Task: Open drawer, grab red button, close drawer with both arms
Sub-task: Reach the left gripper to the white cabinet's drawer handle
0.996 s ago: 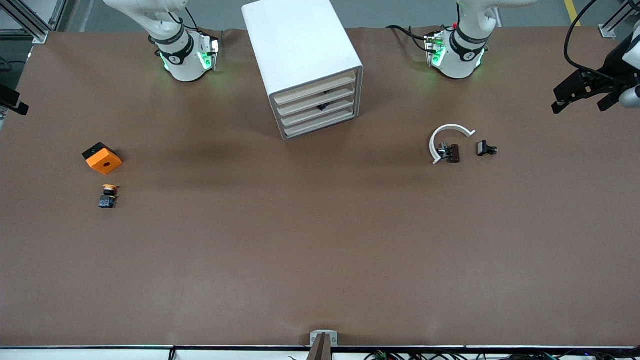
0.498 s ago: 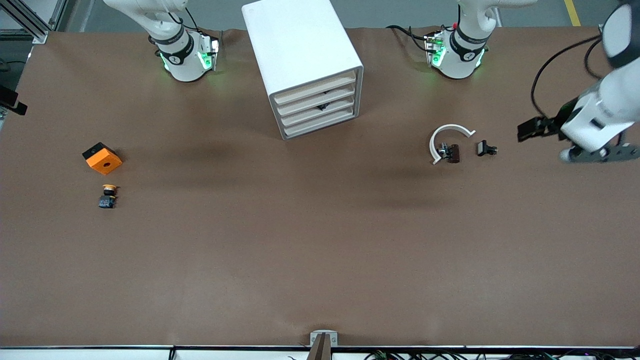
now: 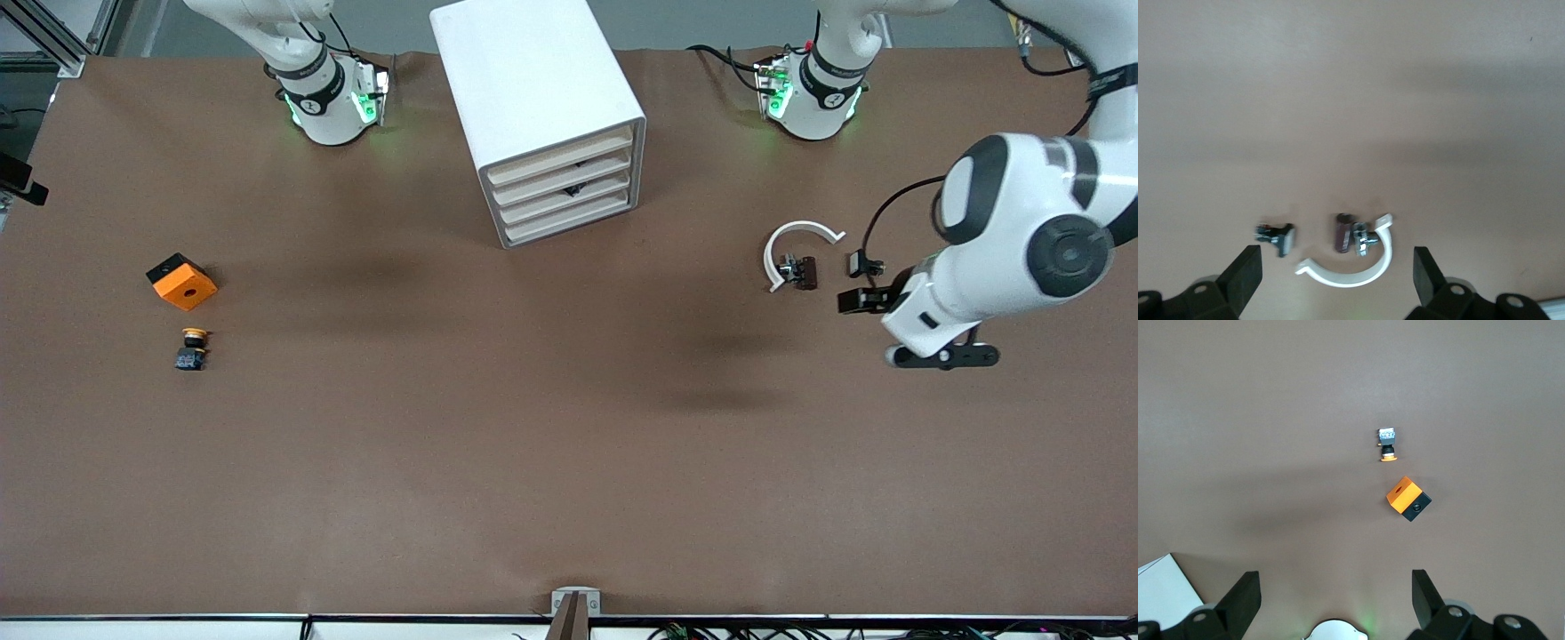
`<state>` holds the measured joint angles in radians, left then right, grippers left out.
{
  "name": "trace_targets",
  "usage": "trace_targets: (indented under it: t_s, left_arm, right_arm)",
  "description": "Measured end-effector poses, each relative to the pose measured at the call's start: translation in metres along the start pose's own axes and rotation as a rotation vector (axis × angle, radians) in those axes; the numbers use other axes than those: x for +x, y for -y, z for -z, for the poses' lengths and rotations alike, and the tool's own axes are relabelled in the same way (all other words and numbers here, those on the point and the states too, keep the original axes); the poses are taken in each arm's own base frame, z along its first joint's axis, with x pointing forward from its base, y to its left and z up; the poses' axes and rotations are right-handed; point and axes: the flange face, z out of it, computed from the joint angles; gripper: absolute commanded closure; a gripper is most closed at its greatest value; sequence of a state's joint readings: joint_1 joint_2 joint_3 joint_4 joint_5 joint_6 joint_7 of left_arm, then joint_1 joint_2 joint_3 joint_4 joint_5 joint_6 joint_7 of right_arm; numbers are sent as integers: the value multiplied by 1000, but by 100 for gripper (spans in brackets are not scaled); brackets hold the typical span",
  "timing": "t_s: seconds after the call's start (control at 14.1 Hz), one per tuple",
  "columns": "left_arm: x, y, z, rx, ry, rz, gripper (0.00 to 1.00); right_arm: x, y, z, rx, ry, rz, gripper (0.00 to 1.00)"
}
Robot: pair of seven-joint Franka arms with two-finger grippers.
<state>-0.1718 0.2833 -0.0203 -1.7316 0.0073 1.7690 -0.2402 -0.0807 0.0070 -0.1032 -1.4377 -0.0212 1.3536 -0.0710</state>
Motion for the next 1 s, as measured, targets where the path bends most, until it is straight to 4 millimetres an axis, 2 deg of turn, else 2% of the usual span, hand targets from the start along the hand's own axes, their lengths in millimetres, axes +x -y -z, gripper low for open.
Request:
trace_targets:
  t_s: [0.21, 0.43, 0.71, 0.85, 1.0]
  left_arm:
    - [4, -58, -33, 25, 9, 119, 0]
    - [3, -100, -44, 33, 18, 313, 0]
    - [-15, -166, -60, -9, 240, 616, 0]
    - [-8, -185, -64, -56, 366, 780, 0]
    - [1, -194, -73, -89, 472, 911, 0]
  right_arm:
    - [4, -2, -6, 0, 9, -3, 0]
    - [11, -1, -15, -1, 23, -3, 0]
    - [19, 0, -24, -2, 31, -1, 0]
    - [19, 1, -24, -3, 33, 2, 0]
    - [21, 5, -26, -3, 37, 10, 0]
